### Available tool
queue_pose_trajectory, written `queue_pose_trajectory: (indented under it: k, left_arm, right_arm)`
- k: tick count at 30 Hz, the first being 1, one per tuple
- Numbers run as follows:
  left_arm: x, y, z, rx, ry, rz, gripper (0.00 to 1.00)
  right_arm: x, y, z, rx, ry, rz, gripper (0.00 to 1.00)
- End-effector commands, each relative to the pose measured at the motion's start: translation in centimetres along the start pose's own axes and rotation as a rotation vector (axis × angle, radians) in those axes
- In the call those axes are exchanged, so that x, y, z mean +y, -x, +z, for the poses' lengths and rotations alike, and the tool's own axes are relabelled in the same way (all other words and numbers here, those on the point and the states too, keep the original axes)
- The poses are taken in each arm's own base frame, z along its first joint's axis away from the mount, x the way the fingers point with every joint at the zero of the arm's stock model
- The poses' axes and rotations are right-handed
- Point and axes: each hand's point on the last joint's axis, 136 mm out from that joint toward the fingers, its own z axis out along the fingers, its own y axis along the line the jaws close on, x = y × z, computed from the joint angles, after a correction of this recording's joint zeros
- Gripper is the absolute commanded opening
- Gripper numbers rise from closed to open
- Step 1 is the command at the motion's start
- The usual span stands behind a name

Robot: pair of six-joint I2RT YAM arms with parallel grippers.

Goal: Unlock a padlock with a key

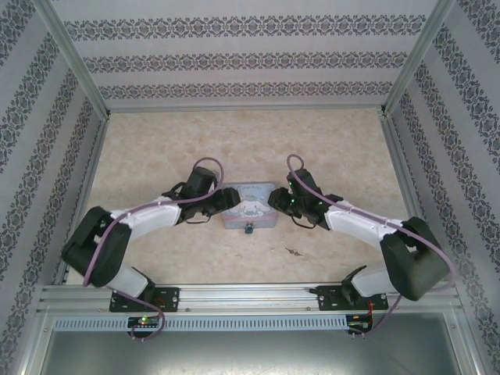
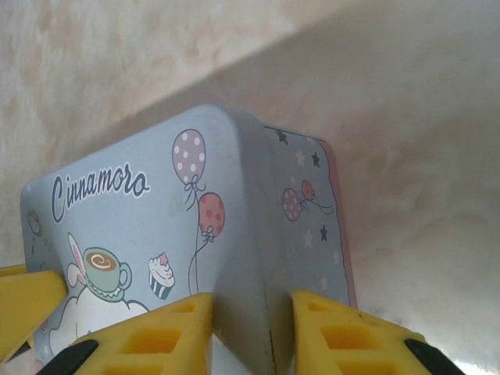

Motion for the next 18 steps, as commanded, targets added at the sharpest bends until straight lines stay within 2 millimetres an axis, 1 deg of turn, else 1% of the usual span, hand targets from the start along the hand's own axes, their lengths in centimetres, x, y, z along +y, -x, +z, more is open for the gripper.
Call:
queue_pose_trajectory:
  k: [1,4,8,10,12,14,16,18]
  left_arm:
    - [-3.4,2.4,0.8,-0.012,-0.102,0.061,0.72]
    - [-3.4,3.6,1.5,-0.01,-0.103,0.047,0.73]
    - [-3.4,3.7,2.1,-0.004,-0.11,0.031,0.75]
    - [-3.2,3.5,2.1,-0.004,-0.112,0.026,0.78]
    - [-3.0,3.4,2.1,-0.008,-0.105,0.028,0.81]
    - [-2.8,3.5,1.9,-0.016,-0.098,0.027,0.85]
    - [-2.5,3.7,1.6,-0.027,-0.092,0.027,0.88]
    - [-2.3,4.2,1.1,-0.042,-0.087,0.027,0.91]
  right_arm:
    - [2.8,1.1,1.1,0.041,0.092,-0.015,0.28]
    - [3.2,2.0,2.0,0.054,0.098,-0.007,0.28]
    - [3.0,2.6,2.8,0.06,0.104,0.019,0.29]
    - [3.2,2.8,2.7,0.058,0.117,0.018,0.34]
    - [3.1,3.2,2.2,0.043,0.119,0.015,0.45]
    - [2.9,3.7,1.3,0.015,0.12,0.014,0.55]
    - [2.6,4.1,0.1,-0.015,0.119,0.007,0.61]
    - [2.1,4.2,-1.4,-0.042,0.107,-0.004,0.63]
